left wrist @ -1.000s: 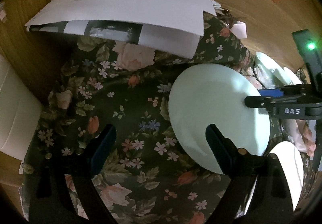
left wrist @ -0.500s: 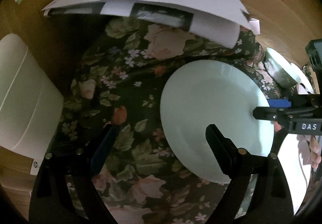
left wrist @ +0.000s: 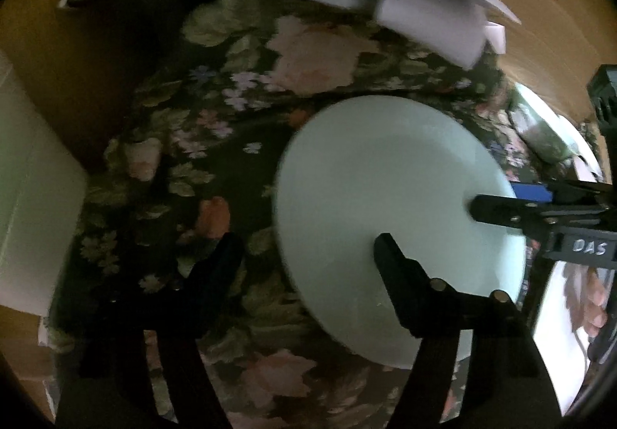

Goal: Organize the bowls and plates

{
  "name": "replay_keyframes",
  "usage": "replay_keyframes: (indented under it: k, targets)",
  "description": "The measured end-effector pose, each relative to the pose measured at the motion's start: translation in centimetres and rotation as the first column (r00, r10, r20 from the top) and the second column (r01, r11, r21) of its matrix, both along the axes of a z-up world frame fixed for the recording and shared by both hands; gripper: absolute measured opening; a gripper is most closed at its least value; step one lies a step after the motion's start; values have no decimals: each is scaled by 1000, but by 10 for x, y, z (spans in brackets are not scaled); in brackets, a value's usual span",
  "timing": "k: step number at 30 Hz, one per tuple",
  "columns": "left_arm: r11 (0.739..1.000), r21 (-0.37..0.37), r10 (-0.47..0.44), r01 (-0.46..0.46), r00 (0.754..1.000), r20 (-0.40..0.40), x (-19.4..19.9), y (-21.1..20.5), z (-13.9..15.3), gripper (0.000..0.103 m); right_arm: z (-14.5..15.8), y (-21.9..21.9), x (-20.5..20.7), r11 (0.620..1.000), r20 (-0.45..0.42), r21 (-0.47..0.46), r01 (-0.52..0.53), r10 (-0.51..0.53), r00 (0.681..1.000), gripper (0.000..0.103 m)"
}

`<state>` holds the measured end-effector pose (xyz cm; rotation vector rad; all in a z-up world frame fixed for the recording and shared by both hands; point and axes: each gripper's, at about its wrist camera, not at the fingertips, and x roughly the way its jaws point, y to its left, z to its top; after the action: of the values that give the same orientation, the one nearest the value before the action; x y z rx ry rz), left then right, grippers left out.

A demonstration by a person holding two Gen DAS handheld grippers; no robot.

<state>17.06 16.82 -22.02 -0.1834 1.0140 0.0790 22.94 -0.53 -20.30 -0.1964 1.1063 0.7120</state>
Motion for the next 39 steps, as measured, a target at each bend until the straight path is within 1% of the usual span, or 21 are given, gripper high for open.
replay_keyframes:
  k: [1,2,3,4,7,8,10,12,14,18,24,27,34,39]
  targets:
    - [999,-22,-41,41,999,6,-1,-7,2,64,0,1,-2,1000,2,-1,-10,10,1000,45]
    - [999,12,-35,35,999,2,-1,-13,3,66,0,1,-6,1000,6,-6,-18,18,1000,45]
    - [999,48,-20,20,1000,8,-1,-17,4,66,1,0,-8,1000,11,-2,-21,21,1000,45]
    - [998,60,-16,15,1000,18,0,-17,3,66,-1,0,-11,1000,14,-1,-20,20,1000,44]
    - [1000,11,2,-2,1000,12,2,-8,1,64,-1,-4,-12,1000,17,20,-25,24,1000,38]
    - [1000,5,5,-5,1000,15,0,-5,2,63,-1,-4,-13,999,11,28,-26,26,1000,37]
    - [1000,4,13,-13,1000,21,-3,-2,4,62,-3,-2,-14,999,13,27,-30,30,999,34]
    - [1000,16,17,-17,999,27,-3,-3,7,58,-4,-1,-16,999,28,17,-37,36,999,33]
    - [1000,22,19,-20,999,40,-8,0,11,58,-2,-4,-19,999,45,16,-41,40,998,32]
    - [999,48,16,-20,997,80,-15,-3,22,58,2,-8,-20,997,47,56,-46,44,998,32]
    - [997,71,0,-10,991,133,-24,-11,39,56,18,-20,-31,996,105,83,-44,35,994,32]
    - [996,89,-11,-3,987,160,-33,-15,48,56,25,-31,-36,994,118,100,-40,29,993,32]
    - [996,88,-31,14,982,187,-46,-28,63,56,44,-66,-49,990,149,142,-25,4,989,32]
    - [995,90,-57,38,975,217,-58,-41,73,56,51,-83,-60,987,168,162,-8,-20,986,32]
